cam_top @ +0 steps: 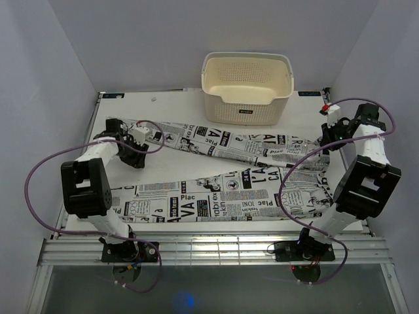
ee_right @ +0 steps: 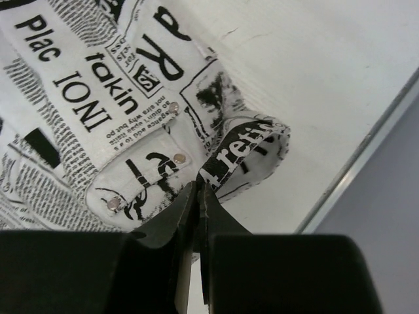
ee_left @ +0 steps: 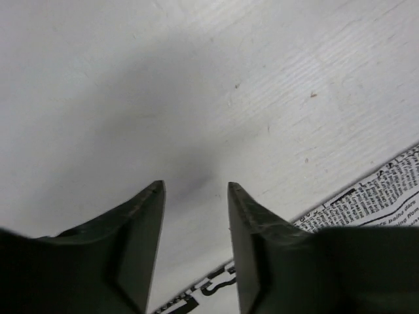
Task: Fold and stack the trousers
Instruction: Flatten the trousers out
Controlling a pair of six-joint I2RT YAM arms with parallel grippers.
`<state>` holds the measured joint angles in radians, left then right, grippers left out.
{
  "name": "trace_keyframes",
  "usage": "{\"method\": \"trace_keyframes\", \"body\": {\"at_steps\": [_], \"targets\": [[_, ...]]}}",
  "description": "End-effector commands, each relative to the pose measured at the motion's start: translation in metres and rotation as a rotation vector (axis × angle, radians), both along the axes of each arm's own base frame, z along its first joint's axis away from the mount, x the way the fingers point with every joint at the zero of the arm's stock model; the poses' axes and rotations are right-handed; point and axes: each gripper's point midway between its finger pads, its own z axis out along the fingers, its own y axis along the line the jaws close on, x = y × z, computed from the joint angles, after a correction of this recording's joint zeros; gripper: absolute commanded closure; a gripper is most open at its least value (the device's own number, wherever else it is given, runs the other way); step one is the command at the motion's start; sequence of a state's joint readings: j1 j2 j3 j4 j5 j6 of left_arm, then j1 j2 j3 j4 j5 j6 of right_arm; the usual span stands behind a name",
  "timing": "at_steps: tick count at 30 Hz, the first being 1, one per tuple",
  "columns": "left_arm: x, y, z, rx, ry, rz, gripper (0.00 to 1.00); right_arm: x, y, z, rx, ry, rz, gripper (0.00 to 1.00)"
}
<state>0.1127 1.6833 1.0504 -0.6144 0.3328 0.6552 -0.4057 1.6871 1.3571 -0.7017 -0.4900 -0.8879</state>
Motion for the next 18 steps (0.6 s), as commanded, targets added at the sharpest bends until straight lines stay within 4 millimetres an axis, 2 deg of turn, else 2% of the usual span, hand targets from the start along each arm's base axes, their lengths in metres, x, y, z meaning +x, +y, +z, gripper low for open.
{"method": "trace_keyframes", "body": {"at_steps": [1,2,3,4,6,7,8,10,11,12,14,15,16,18], "targets": [[0.059,-0.018,0.086,-0.148,-0.254,0.065,0.38,-0.027,0.022,0.007,0.052,0.003,0.088,0.92],[0.077,-0.017,0.096,-0.160,-0.306,0.081,0.32,-0.027,0.023,0.012,0.038,-0.028,0.090,0.92],[0.099,-0.016,0.118,-0.168,-0.366,0.090,0.31,-0.032,0.026,0.008,0.047,-0.022,0.083,0.92],[0.114,-0.015,0.106,-0.185,-0.339,0.123,0.30,-0.033,0.026,0.013,0.037,-0.041,0.080,0.92],[0.139,-0.011,0.103,-0.184,-0.345,0.158,0.30,-0.031,0.025,0.020,0.026,-0.071,0.071,0.92],[0.159,-0.008,0.116,-0.183,-0.384,0.163,0.30,-0.031,0.024,0.023,0.027,-0.084,0.062,0.92],[0.168,-0.006,0.092,-0.178,-0.337,0.180,0.30,-0.030,0.024,0.033,0.018,-0.114,0.057,0.92],[0.188,-0.002,0.087,-0.151,-0.353,0.193,0.30,-0.026,0.022,0.053,0.018,-0.181,0.027,0.92],[0.194,-0.001,0.078,-0.137,-0.347,0.197,0.32,-0.024,0.022,0.060,0.020,-0.205,0.019,0.92],[0.197,-0.001,0.057,-0.122,-0.315,0.198,0.35,-0.020,0.019,0.070,0.013,-0.248,0.008,0.92],[0.203,0.005,0.042,-0.080,-0.302,0.212,0.39,-0.019,0.018,0.087,0.026,-0.300,-0.031,0.92],[0.202,0.008,0.025,-0.057,-0.273,0.211,0.41,-0.017,0.016,0.094,0.027,-0.325,-0.047,0.92],[0.198,0.011,0.017,-0.038,-0.253,0.211,0.49,-0.014,0.012,0.103,0.014,-0.365,-0.065,0.92],[0.178,0.013,-0.004,-0.010,-0.180,0.206,0.57,-0.013,0.010,0.109,0.021,-0.385,-0.094,0.92]]}}
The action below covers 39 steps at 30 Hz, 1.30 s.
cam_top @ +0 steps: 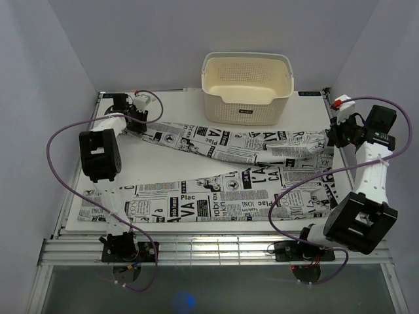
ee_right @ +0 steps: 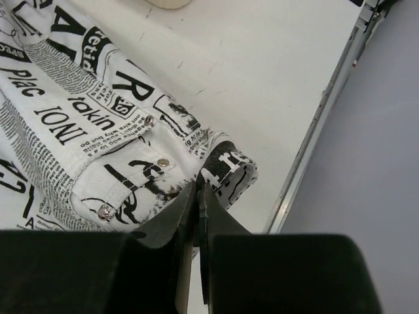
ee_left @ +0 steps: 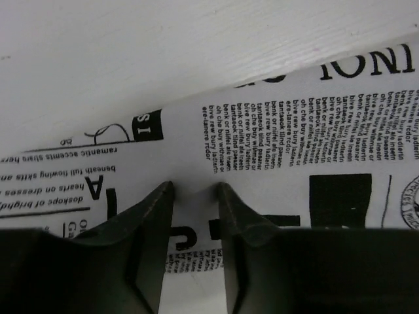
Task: Fold and stack the trousers
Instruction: Flatten the trousers out
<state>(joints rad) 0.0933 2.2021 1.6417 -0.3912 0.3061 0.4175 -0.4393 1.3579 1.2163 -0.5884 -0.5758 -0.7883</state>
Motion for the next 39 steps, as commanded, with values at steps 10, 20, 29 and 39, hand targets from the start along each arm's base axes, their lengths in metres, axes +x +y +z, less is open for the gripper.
{"method": "trace_keyframes", "body": {"at_steps": [10,20,29,39], "targets": [[-0.185,-0.012,-0.014,0.058,0.242,-0.134,0.81,0.019,-0.060,-0.013,-0.105,-0.024,-0.231,0.92],[-0.202,0.011,0.106,-0.052,-0.030,0.005,0.27,-0.007,-0.058,-0.077,-0.136,0.115,-0.142,0.92],[-0.229,0.094,0.115,-0.084,0.177,0.205,0.27,-0.020,-0.050,-0.085,-0.125,0.170,-0.109,0.92],[-0.246,0.128,0.080,-0.075,0.289,0.367,0.31,-0.028,-0.034,-0.081,-0.078,0.180,-0.047,0.92]]}}
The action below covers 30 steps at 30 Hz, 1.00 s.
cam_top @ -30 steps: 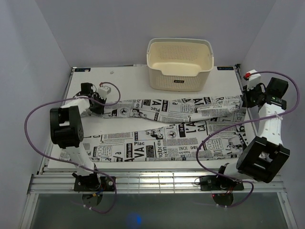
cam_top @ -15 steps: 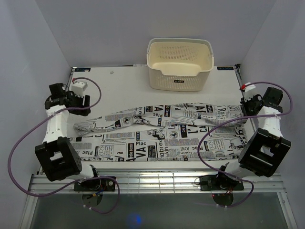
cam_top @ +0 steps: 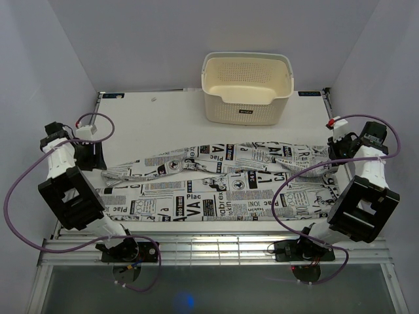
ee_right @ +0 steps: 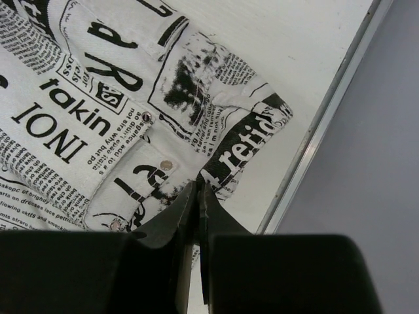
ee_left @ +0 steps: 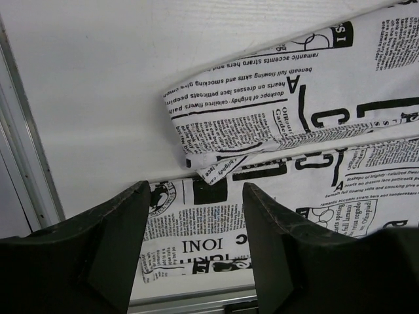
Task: Fold and stack the trousers
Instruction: Flatten the trousers out
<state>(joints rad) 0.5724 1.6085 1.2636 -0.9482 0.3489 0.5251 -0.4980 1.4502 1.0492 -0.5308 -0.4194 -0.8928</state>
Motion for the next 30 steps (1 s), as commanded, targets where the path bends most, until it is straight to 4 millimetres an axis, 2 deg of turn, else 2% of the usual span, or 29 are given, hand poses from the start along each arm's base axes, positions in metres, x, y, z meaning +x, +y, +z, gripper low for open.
{"method": "trace_keyframes", "body": {"at_steps": [1,2,4,5,6,9,10,11,12,17,23,30], "targets": [[-0.002,0.001,0.001,0.023,-0.001,-0.010,0.31,-0.003,0.010,0.012,0.019,-0.029,0.052,0.92],[0.001,0.002,0.001,0.026,-0.012,-0.032,0.32,-0.003,0.011,0.011,0.024,-0.023,0.056,0.92],[0.003,-0.001,0.000,0.041,-0.035,-0.187,0.38,-0.005,0.013,0.009,0.034,-0.017,0.068,0.92],[0.003,-0.009,0.005,0.013,-0.058,-0.262,0.39,-0.005,0.013,0.008,0.032,-0.014,0.079,0.92],[0.004,-0.007,0.009,0.050,-0.096,-0.396,0.39,-0.005,0.014,0.007,0.032,-0.012,0.087,0.92],[0.005,-0.009,0.029,0.048,-0.133,-0.553,0.39,-0.006,0.014,0.004,0.027,0.006,0.112,0.92],[0.006,-0.007,0.025,0.046,-0.127,-0.645,0.39,-0.006,0.013,0.002,0.028,0.015,0.117,0.92],[-0.004,-0.014,0.027,-0.005,-0.088,-0.687,0.40,-0.006,0.014,0.001,0.031,0.022,0.122,0.92],[0.004,-0.008,0.038,0.017,-0.105,-0.722,0.40,-0.007,0.014,0.000,0.029,0.026,0.128,0.92],[0.012,0.004,0.024,0.065,-0.101,-0.871,0.41,-0.005,0.013,-0.004,0.049,0.056,0.126,0.92],[0.016,0.012,0.005,0.127,-0.080,-0.960,0.41,-0.003,0.010,-0.002,0.048,0.065,0.119,0.92],[0.010,0.004,-0.017,0.120,-0.041,-1.030,0.39,-0.001,0.007,-0.004,0.050,0.082,0.109,0.92]]}}
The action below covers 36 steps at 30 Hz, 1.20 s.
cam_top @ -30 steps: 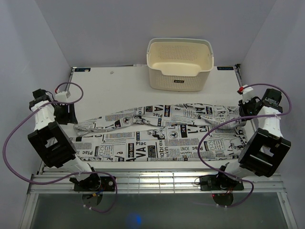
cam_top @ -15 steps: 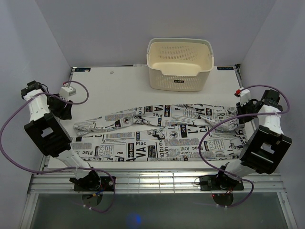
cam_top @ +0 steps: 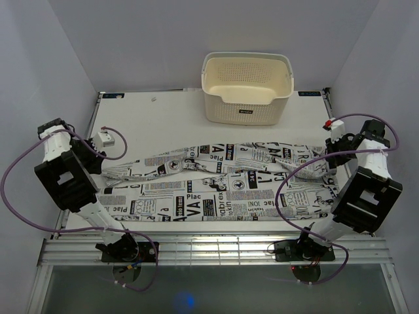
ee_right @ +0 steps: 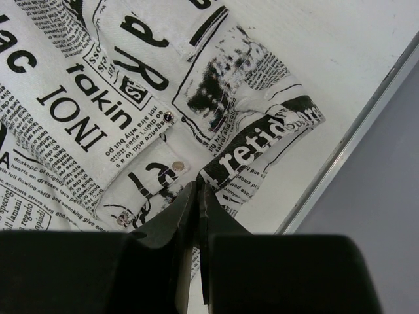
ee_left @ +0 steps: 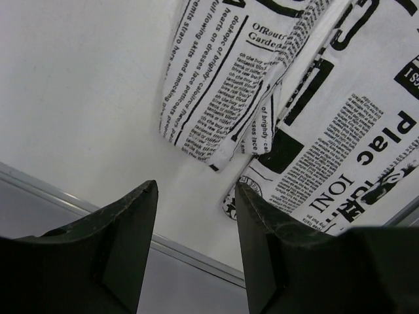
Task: Fold and stack the trousers
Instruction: Flatten the trousers out
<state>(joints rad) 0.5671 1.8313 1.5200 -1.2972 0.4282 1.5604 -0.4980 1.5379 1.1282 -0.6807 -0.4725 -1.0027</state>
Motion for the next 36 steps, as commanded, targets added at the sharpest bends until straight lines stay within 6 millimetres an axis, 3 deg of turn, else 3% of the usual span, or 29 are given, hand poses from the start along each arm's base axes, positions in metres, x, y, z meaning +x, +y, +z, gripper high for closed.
{"method": "trace_keyframes", "body": {"at_steps": [1,11,13,14,17,18,19,21,23,25,26,28,29,30,31,32,35,36], "targets": [[-0.002,-0.009,-0.013,-0.005,0.007,-0.078,0.38,0.005,-0.004,0.008,0.000,-0.006,-0.002,0.92],[0.004,-0.030,-0.047,0.034,0.056,-0.133,0.44,0.004,-0.008,0.006,-0.019,0.007,-0.005,0.92],[0.001,-0.032,-0.053,0.038,0.074,-0.146,0.54,0.004,-0.009,0.005,-0.022,0.008,-0.006,0.92],[0.001,-0.033,-0.054,0.044,0.076,-0.153,0.67,0.004,-0.009,0.004,-0.022,0.010,-0.007,0.92],[0.004,-0.028,-0.051,0.065,0.069,-0.156,0.82,0.004,-0.009,0.005,-0.026,0.008,-0.006,0.92],[0.005,-0.027,-0.049,0.072,0.064,-0.157,0.92,0.005,-0.010,0.005,-0.028,0.006,-0.007,0.92],[0.009,-0.025,-0.044,0.082,0.051,-0.155,0.98,0.006,-0.011,0.005,-0.033,0.003,-0.008,0.92],[0.017,-0.022,-0.037,0.090,0.029,-0.145,1.00,0.008,-0.014,0.004,-0.039,0.006,-0.016,0.92],[0.048,-0.014,-0.015,0.101,-0.070,-0.106,1.00,0.013,-0.020,0.004,-0.056,-0.006,-0.032,0.92],[0.093,-0.008,0.012,0.074,-0.205,0.002,1.00,0.020,-0.026,0.004,-0.071,-0.008,-0.049,0.92],[0.129,0.004,0.054,0.096,-0.348,0.054,1.00,0.022,-0.028,0.006,-0.070,-0.010,-0.057,0.92],[0.163,0.011,0.110,0.049,-0.532,0.175,1.00,0.025,-0.029,0.007,-0.065,-0.011,-0.063,0.92],[0.169,0.006,0.133,0.012,-0.605,0.171,1.00,0.027,-0.029,0.010,-0.065,-0.018,-0.063,0.92],[0.170,0.005,0.142,0.005,-0.641,0.182,1.00,0.027,-0.029,0.010,-0.062,-0.022,-0.061,0.92],[0.171,0.004,0.175,0.031,-0.754,0.179,1.00,0.027,-0.028,0.010,-0.061,-0.022,-0.060,0.92],[0.160,-0.002,0.152,0.007,-0.728,0.178,1.00,0.027,-0.028,0.009,-0.059,-0.018,-0.060,0.92],[0.132,-0.001,0.146,0.088,-0.803,0.106,1.00,0.022,-0.029,-0.002,-0.067,0.013,-0.056,0.92],[0.113,-0.006,0.103,0.072,-0.729,0.106,1.00,0.020,-0.032,-0.007,-0.081,0.027,-0.057,0.92]]}}
